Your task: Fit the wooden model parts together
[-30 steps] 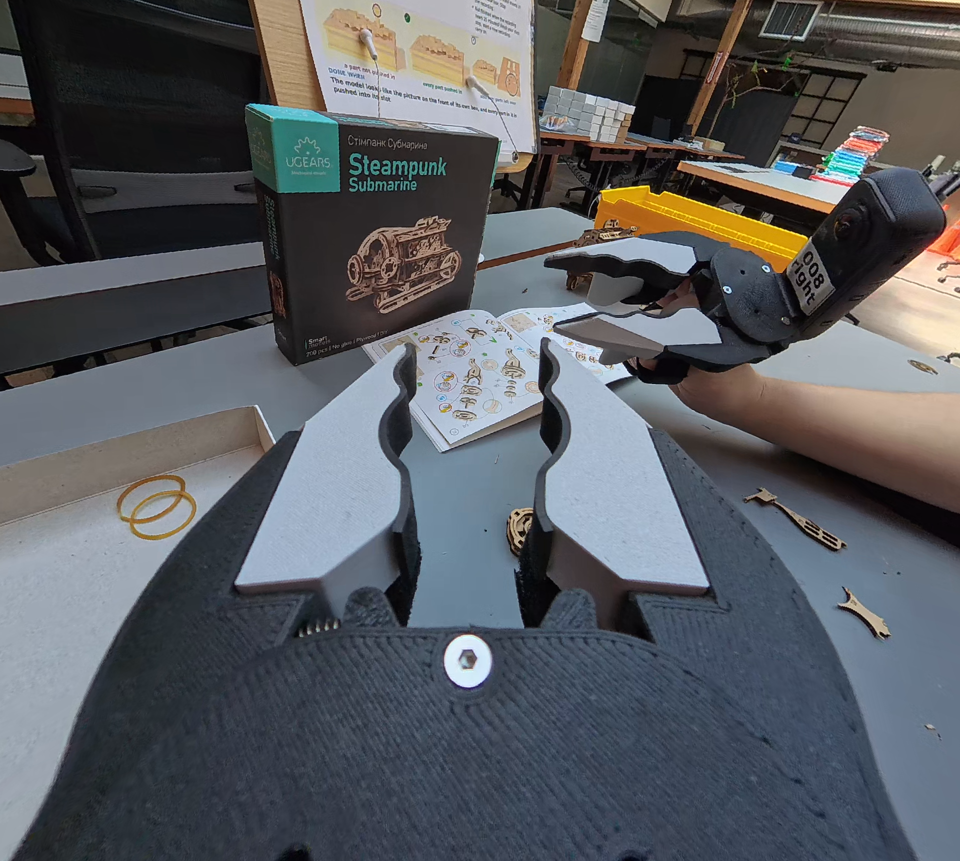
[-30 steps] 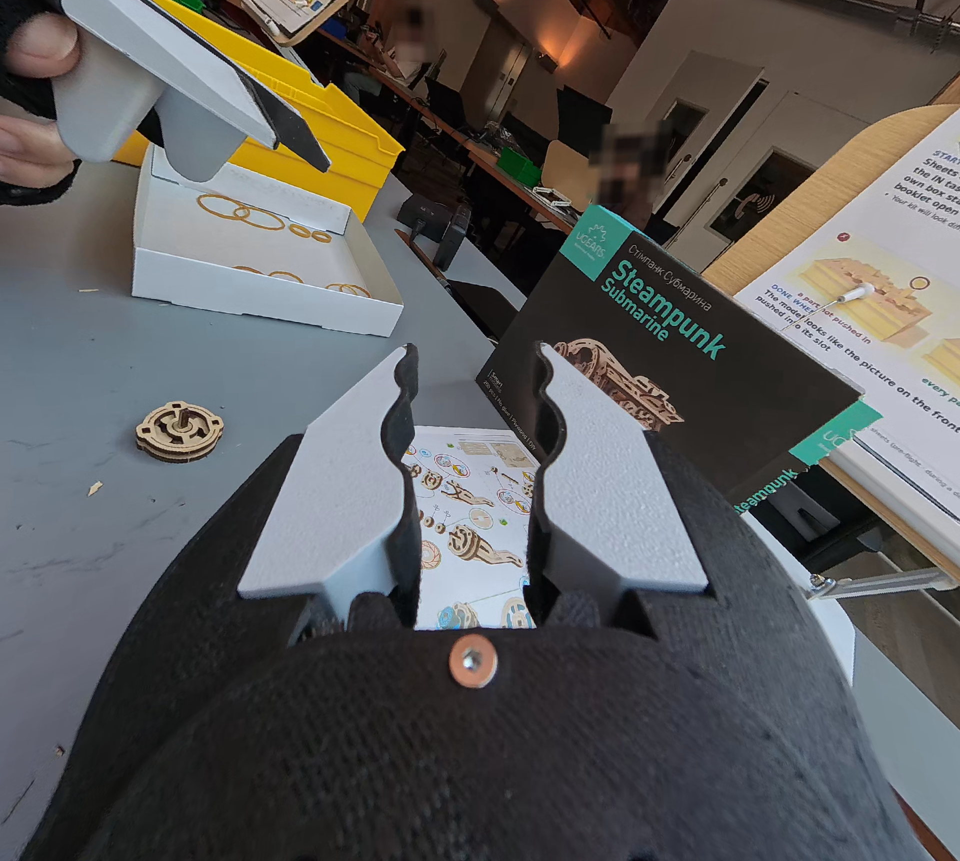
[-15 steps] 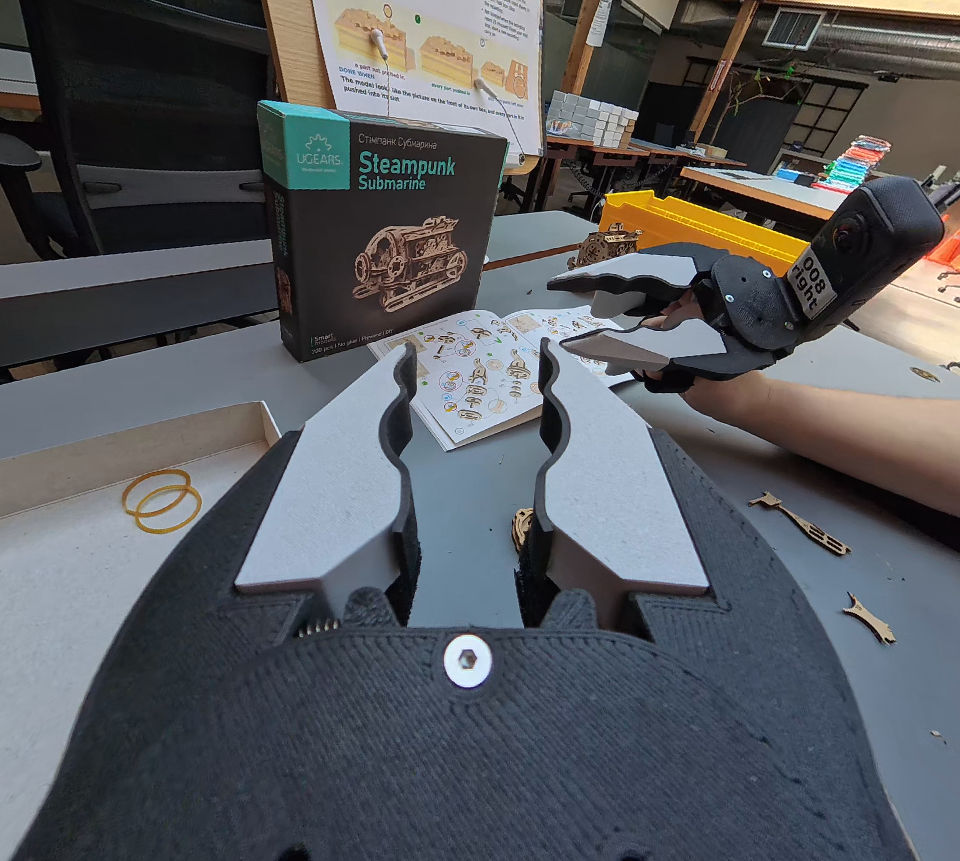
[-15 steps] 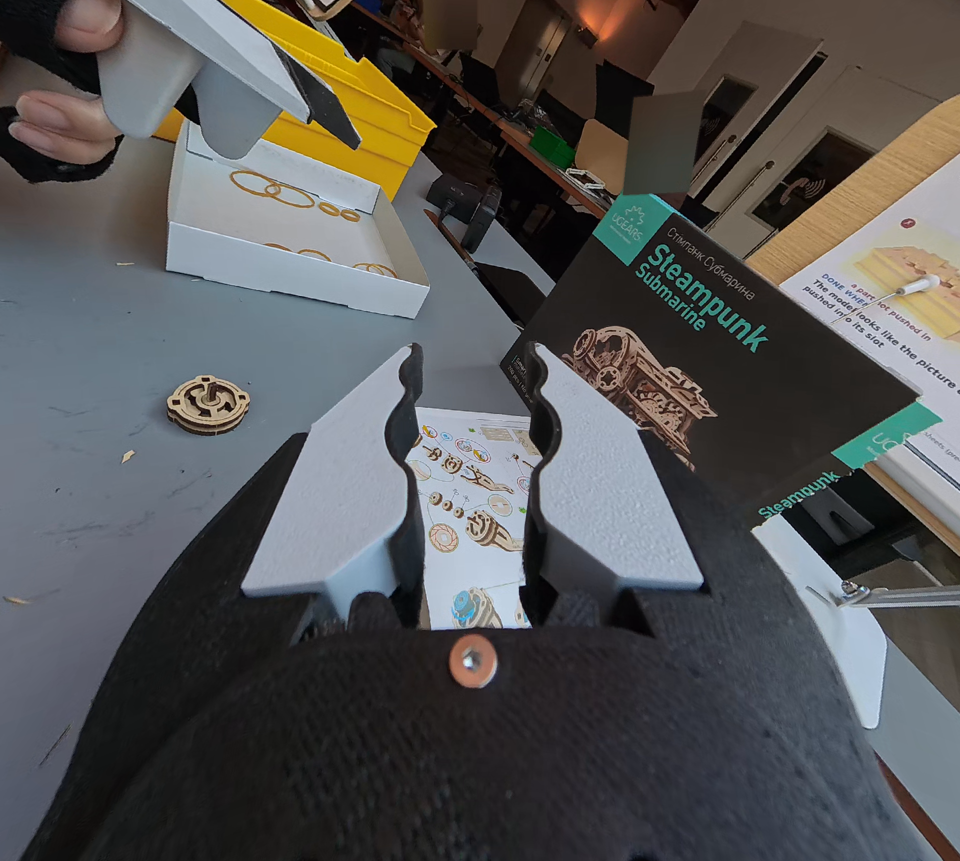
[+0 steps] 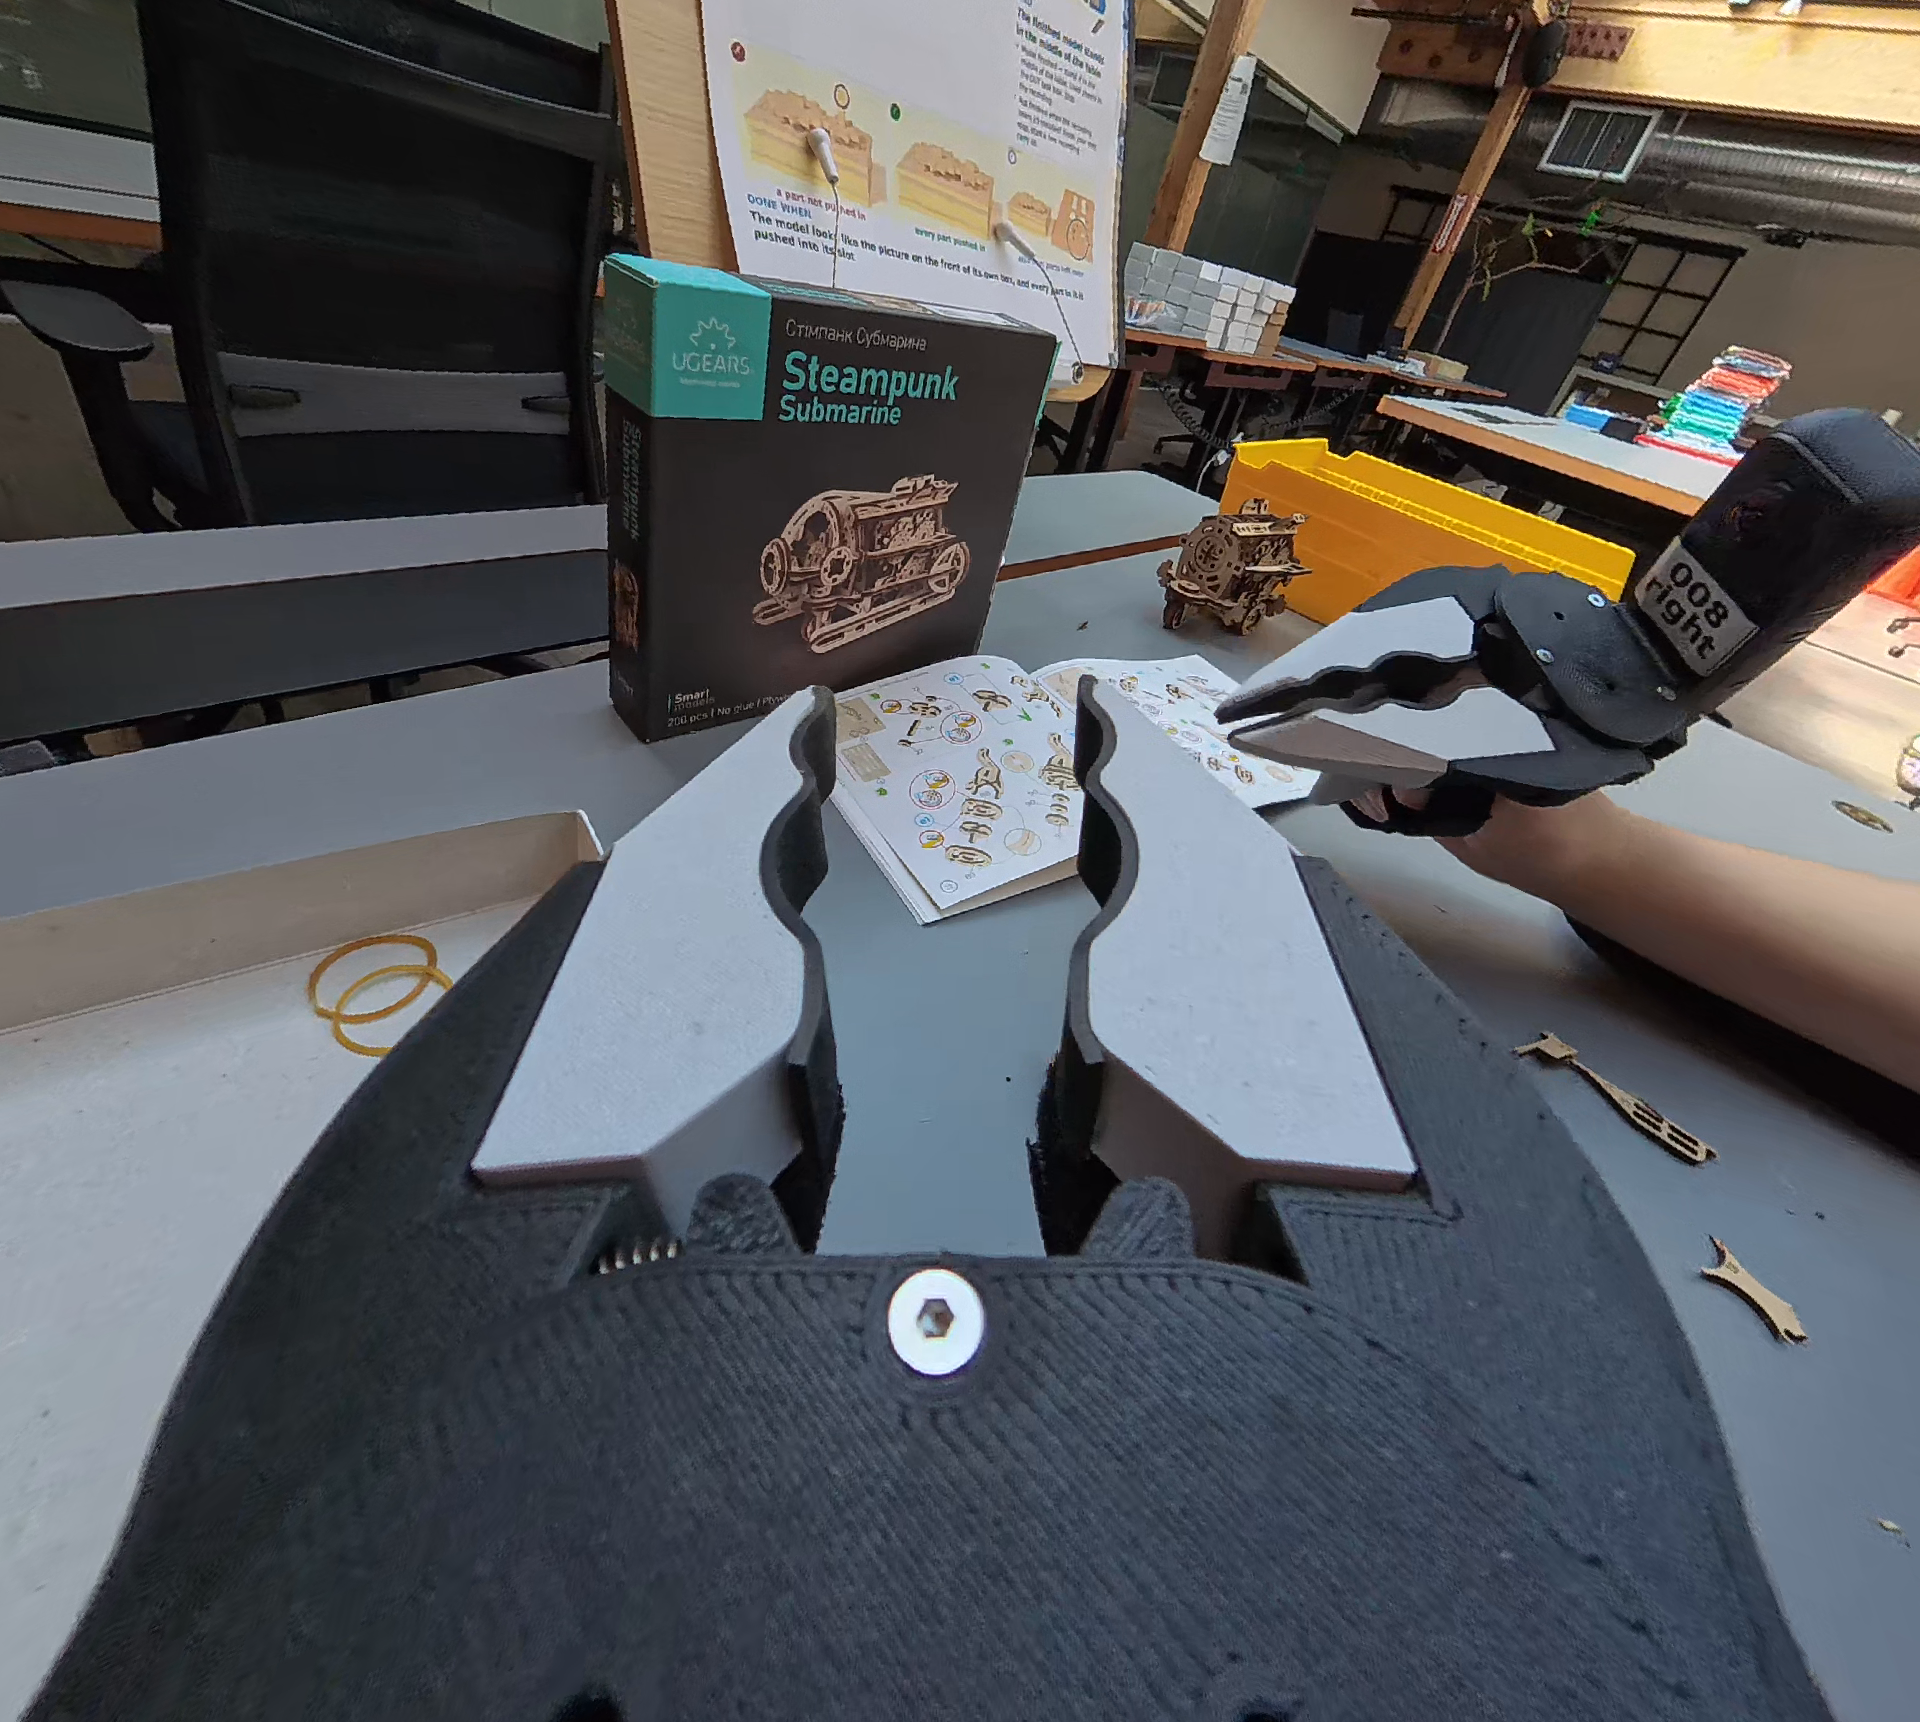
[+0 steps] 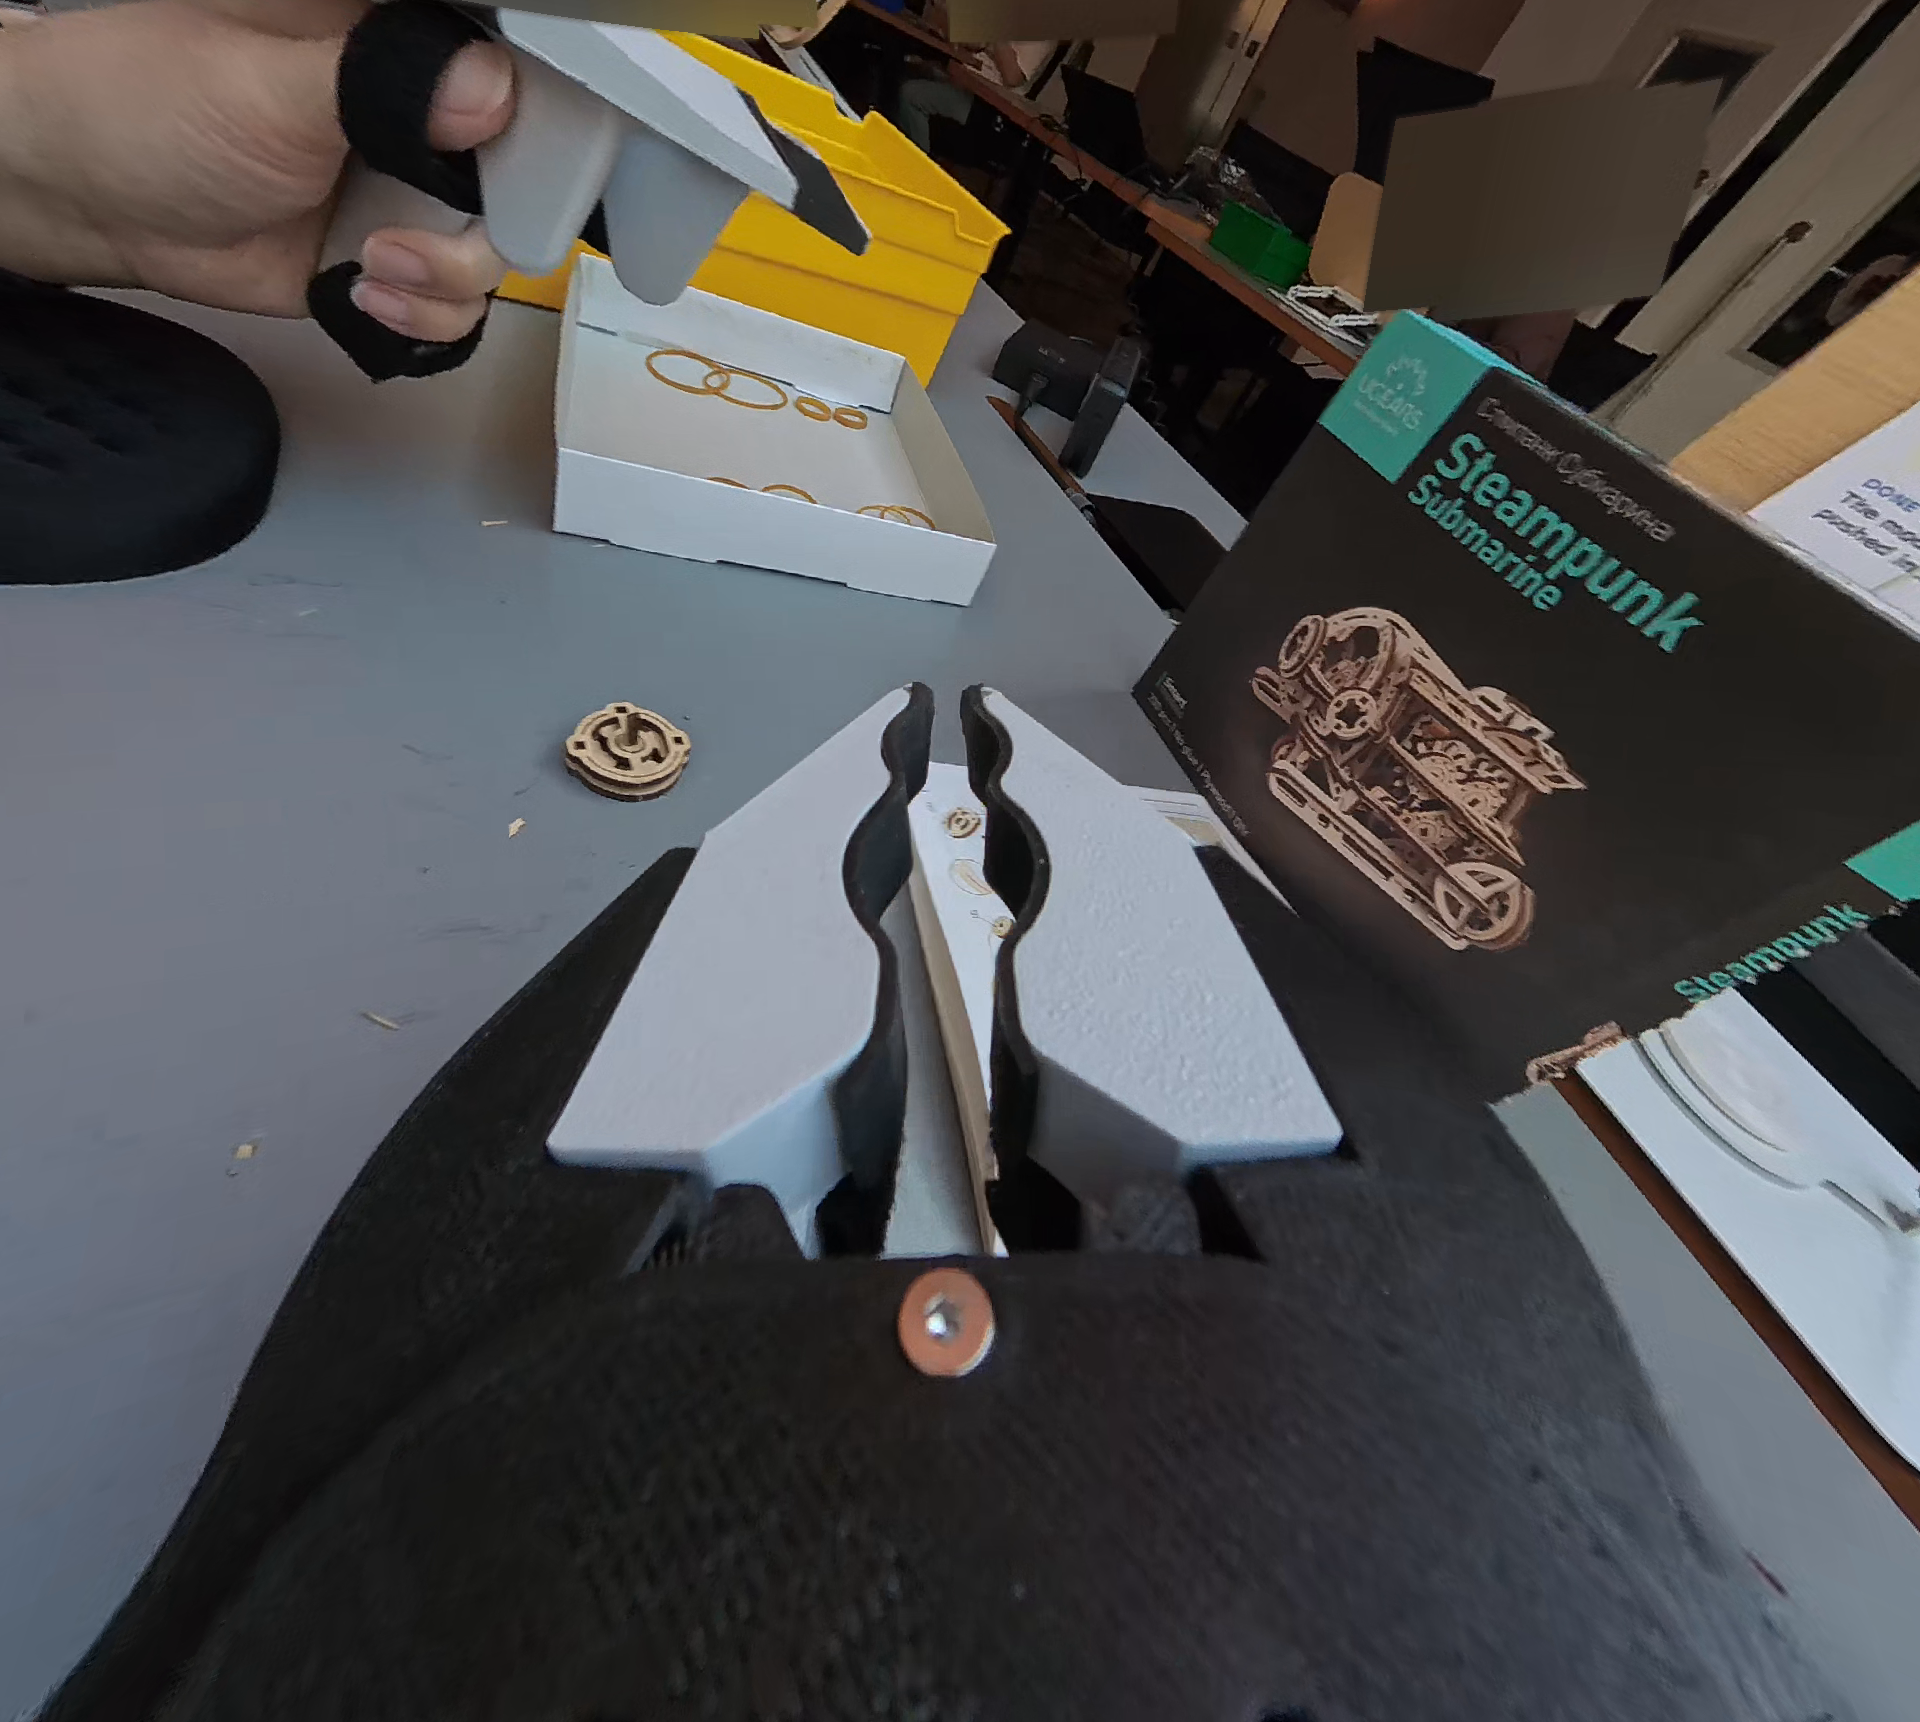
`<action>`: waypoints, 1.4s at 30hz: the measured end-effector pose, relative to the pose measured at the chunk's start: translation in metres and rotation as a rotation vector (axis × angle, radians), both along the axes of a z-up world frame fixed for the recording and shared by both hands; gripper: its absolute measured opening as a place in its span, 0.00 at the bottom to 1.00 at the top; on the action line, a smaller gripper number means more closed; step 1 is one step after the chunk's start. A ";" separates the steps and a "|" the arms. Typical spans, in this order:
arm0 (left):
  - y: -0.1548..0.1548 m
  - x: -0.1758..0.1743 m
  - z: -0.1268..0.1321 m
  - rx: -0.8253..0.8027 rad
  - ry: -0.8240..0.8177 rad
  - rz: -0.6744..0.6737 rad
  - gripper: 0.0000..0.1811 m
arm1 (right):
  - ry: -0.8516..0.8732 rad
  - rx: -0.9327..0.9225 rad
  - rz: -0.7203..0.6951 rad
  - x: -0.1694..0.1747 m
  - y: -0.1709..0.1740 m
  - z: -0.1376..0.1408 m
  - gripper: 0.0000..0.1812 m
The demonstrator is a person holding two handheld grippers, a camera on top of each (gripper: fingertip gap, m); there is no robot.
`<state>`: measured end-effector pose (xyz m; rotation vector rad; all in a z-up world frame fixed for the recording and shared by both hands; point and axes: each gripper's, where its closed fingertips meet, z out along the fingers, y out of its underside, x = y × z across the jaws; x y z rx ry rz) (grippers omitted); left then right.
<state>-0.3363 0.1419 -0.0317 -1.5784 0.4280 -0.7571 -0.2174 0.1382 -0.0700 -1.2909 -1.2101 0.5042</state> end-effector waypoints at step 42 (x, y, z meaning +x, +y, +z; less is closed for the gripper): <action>0.003 0.007 -0.015 -0.052 0.020 -0.032 0.25 | -0.430 -0.472 0.318 -0.069 -0.039 -0.098 0.23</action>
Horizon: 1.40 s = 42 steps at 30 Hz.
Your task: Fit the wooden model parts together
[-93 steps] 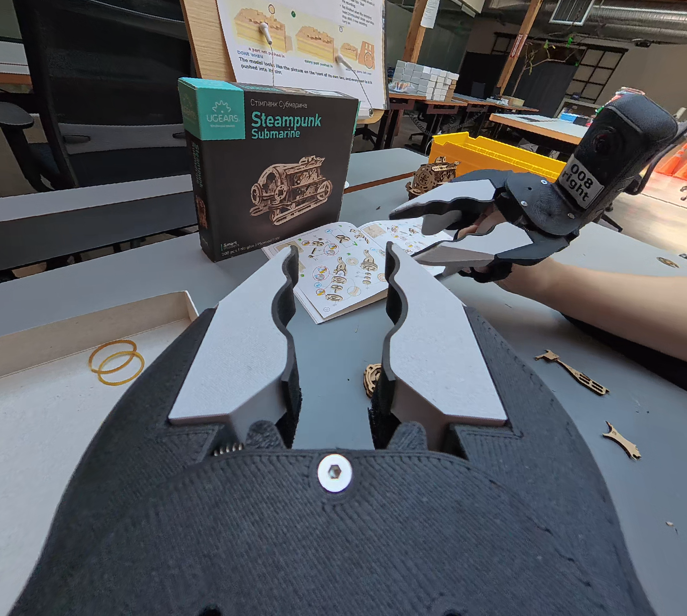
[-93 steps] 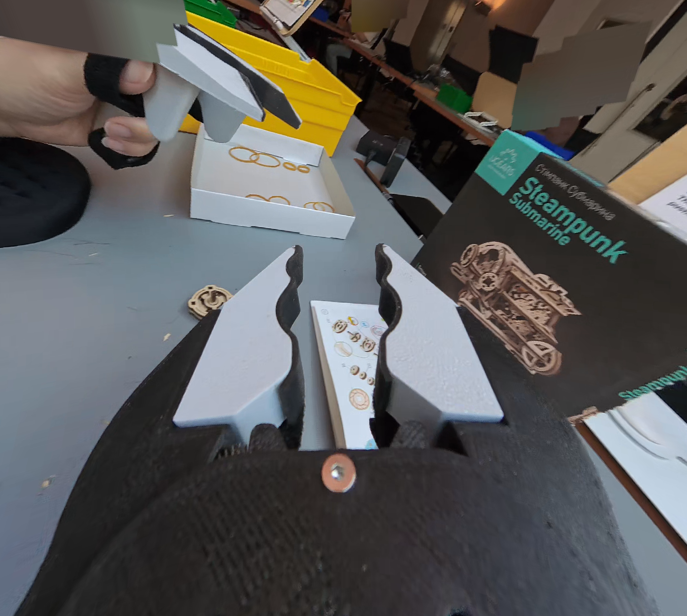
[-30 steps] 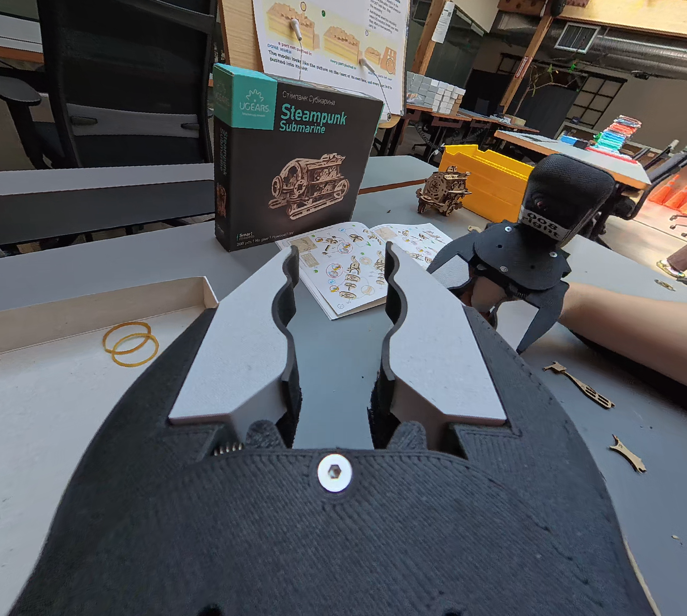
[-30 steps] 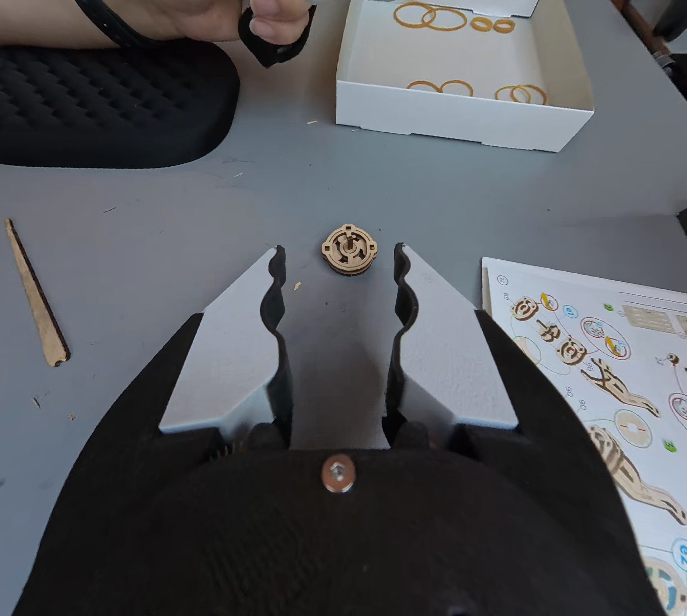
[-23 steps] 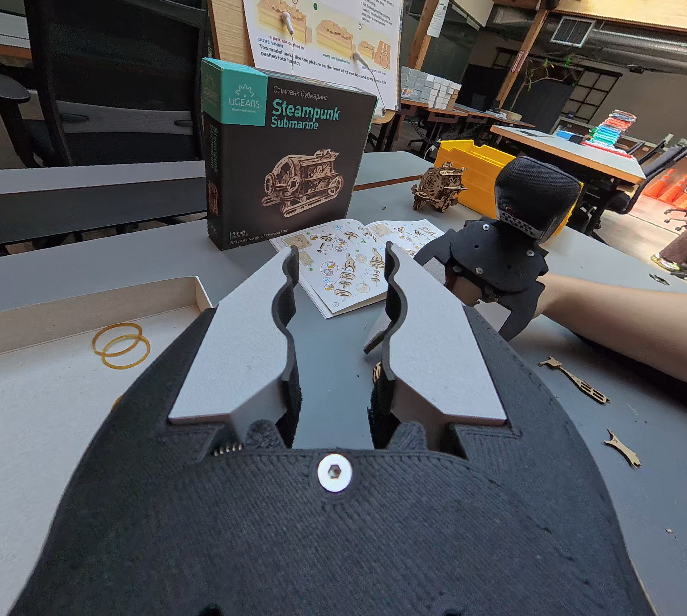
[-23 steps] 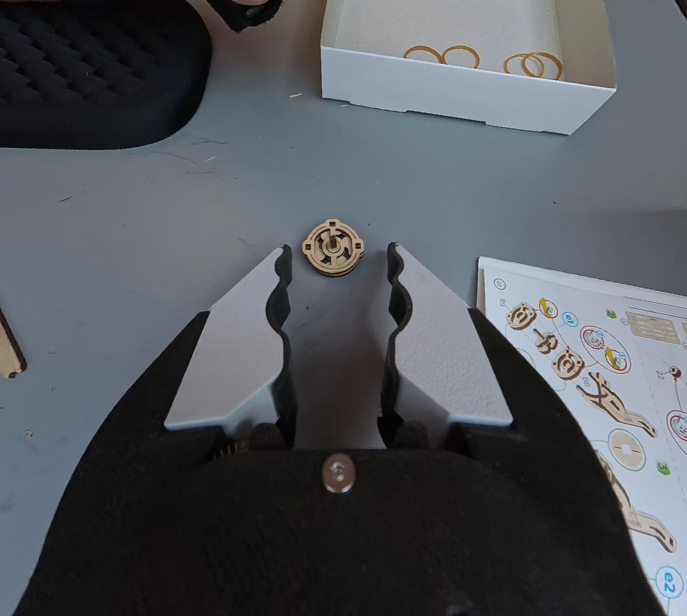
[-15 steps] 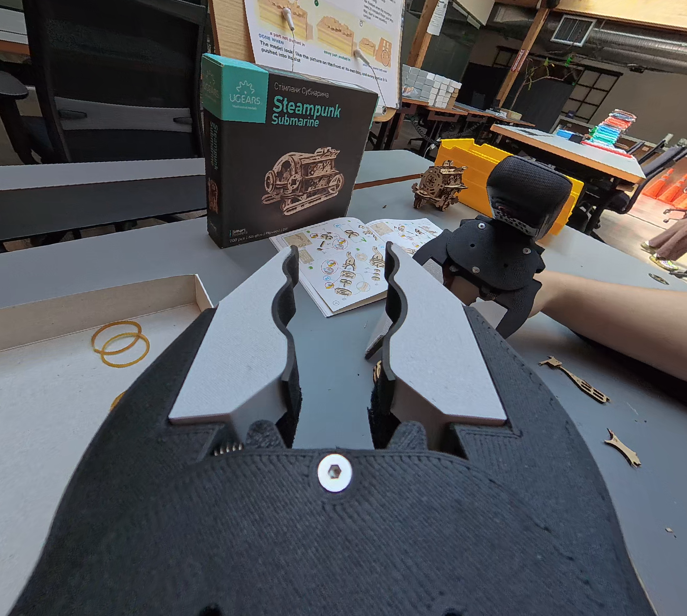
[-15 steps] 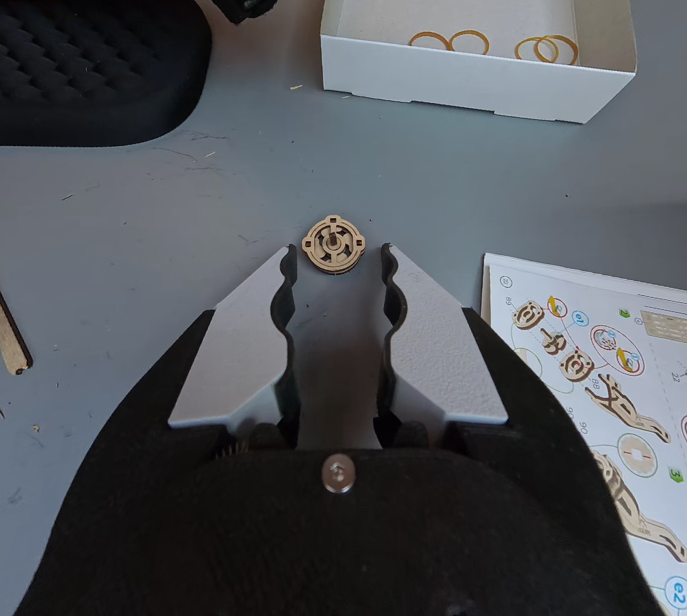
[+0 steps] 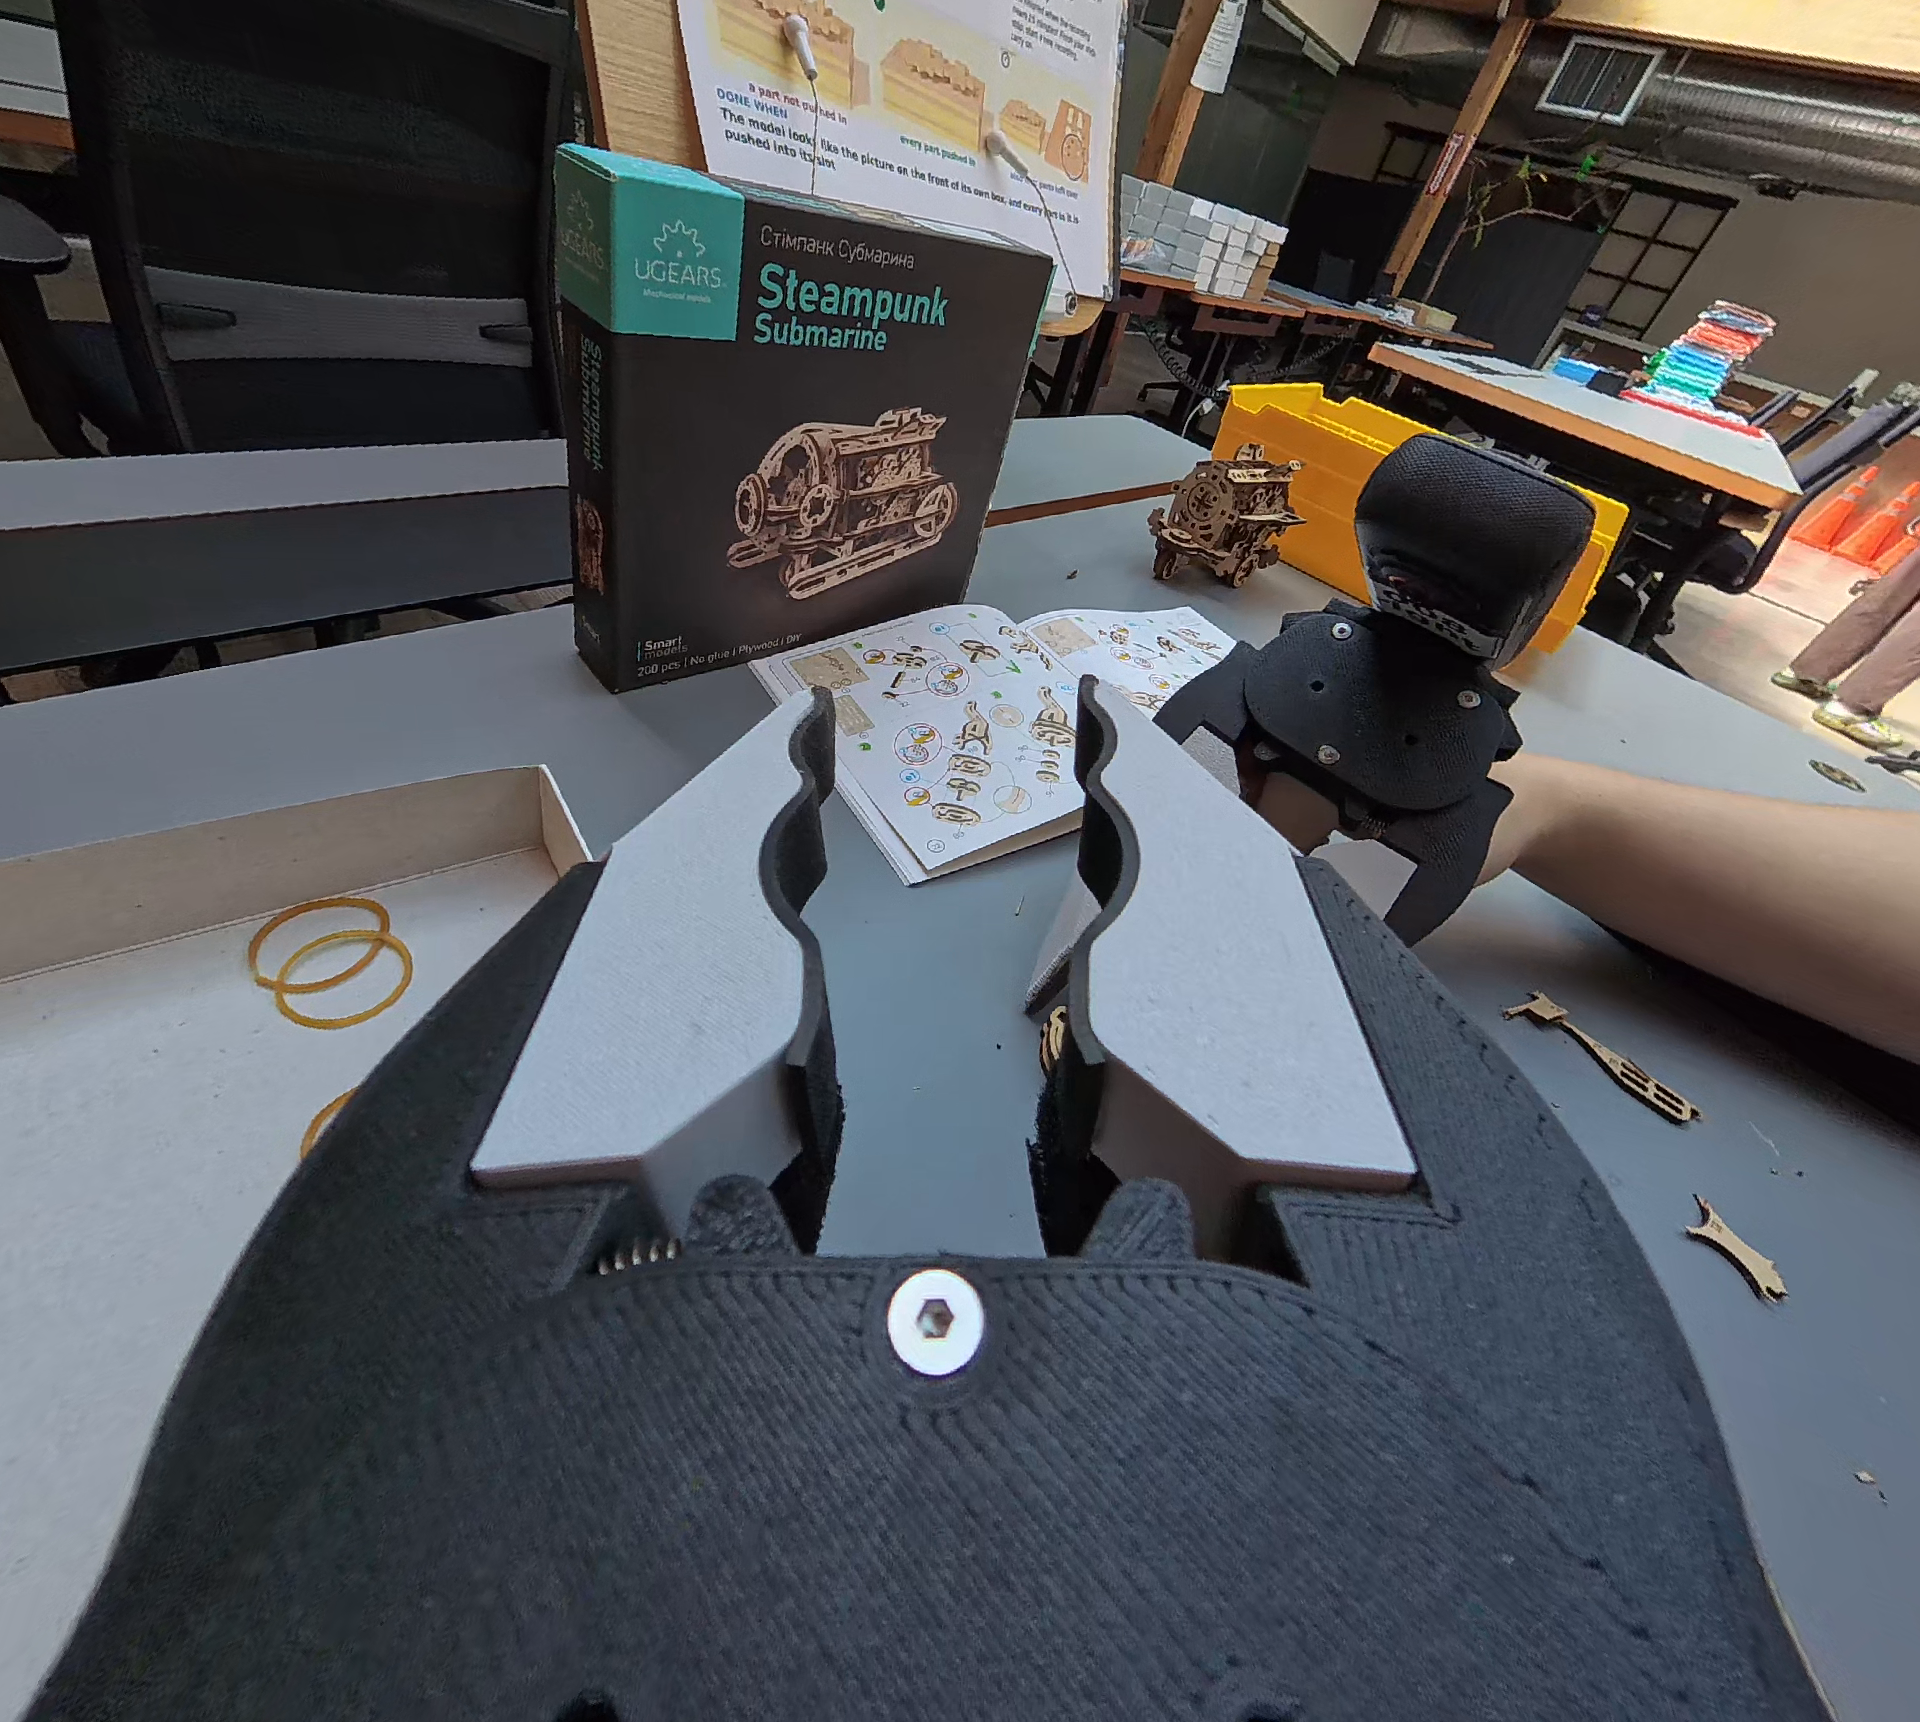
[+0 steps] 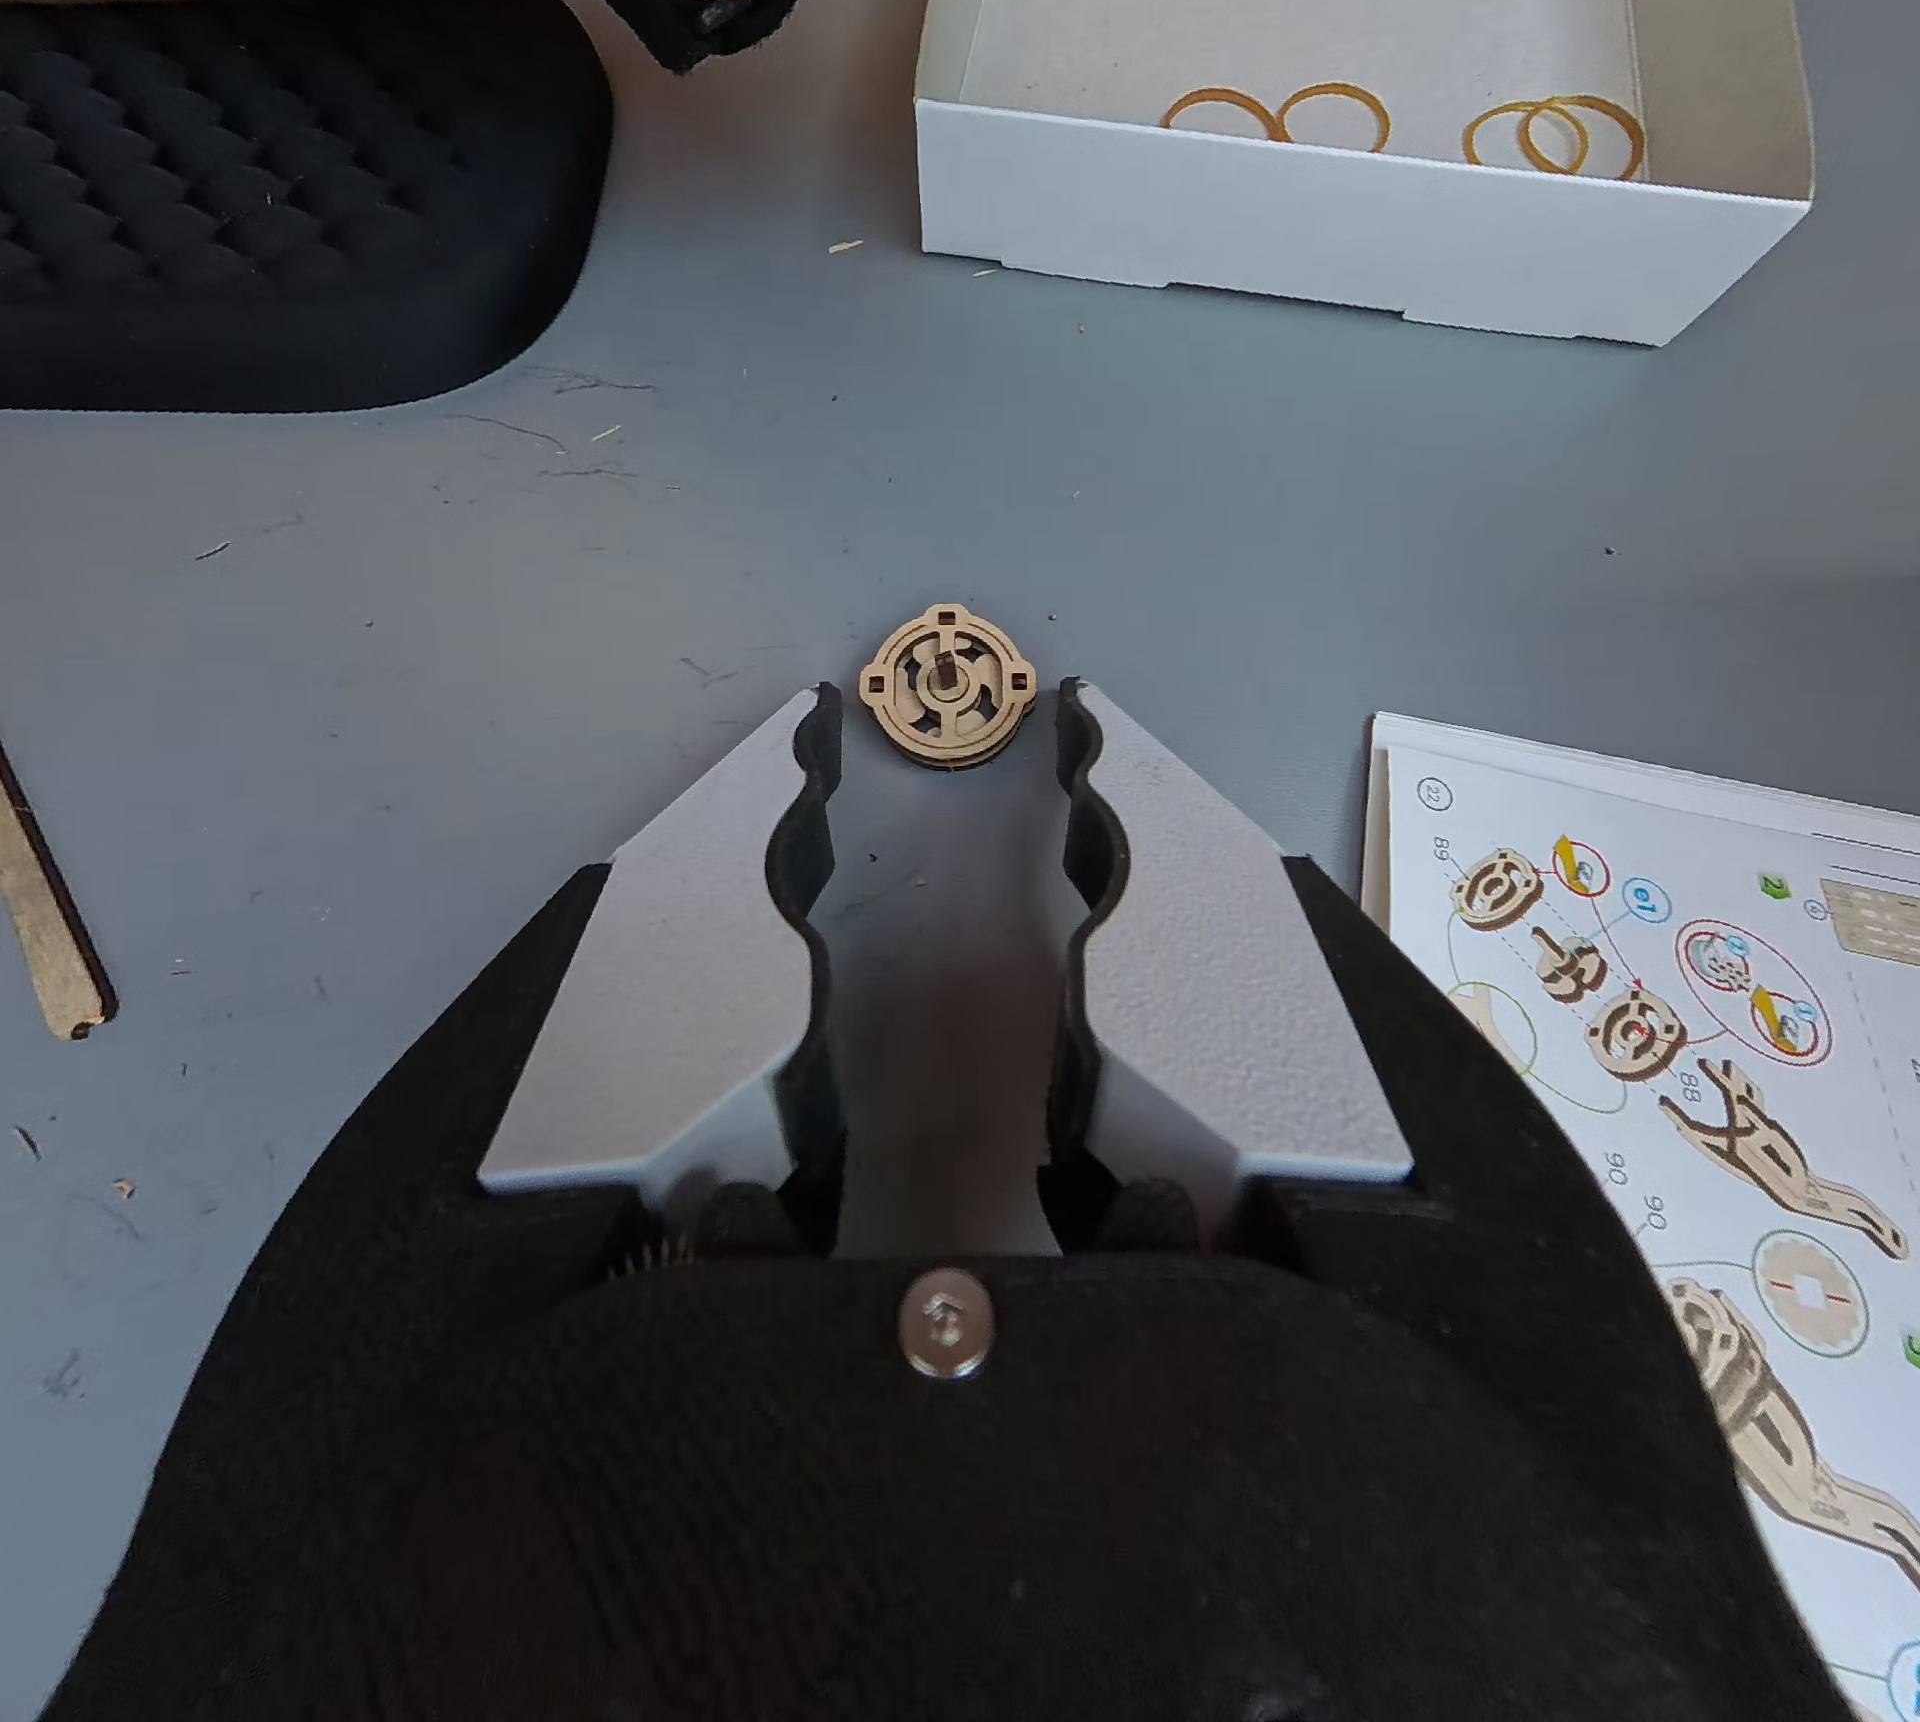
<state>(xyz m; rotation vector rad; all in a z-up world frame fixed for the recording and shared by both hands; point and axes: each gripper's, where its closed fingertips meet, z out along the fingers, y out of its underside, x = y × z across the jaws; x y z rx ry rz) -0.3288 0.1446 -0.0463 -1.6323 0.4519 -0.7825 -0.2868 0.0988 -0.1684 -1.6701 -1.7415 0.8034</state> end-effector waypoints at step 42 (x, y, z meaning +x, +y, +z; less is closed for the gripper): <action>0.000 -0.002 0.002 0.003 -0.015 0.000 0.25 | 0.193 0.302 -0.217 0.068 0.012 0.054 0.20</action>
